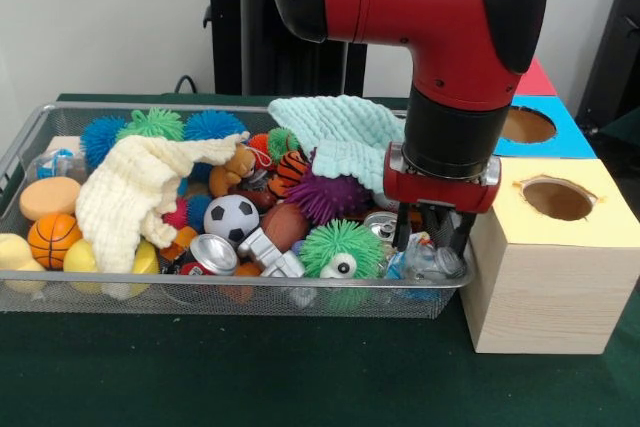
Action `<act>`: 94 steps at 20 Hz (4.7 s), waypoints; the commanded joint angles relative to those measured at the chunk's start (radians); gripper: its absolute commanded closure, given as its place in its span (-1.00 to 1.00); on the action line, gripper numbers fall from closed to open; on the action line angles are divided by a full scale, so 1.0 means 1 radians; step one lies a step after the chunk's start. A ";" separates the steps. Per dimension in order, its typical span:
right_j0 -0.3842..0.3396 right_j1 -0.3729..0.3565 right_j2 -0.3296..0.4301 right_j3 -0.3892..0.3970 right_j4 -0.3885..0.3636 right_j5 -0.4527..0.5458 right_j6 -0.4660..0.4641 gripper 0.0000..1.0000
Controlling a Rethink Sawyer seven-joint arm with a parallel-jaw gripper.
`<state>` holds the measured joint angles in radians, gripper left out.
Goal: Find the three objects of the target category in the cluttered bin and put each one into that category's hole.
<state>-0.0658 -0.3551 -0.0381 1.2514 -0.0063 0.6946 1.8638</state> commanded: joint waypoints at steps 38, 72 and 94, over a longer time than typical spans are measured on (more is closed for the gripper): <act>-0.074 0.033 0.068 -0.010 -0.112 0.185 -0.169 -1.00; -0.080 0.014 0.141 0.140 -0.257 0.055 0.020 -1.00; -0.047 0.042 0.136 0.138 -0.157 0.044 0.119 -1.00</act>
<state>-0.1122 -0.3722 0.0129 1.3357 -0.2069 0.8048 1.8636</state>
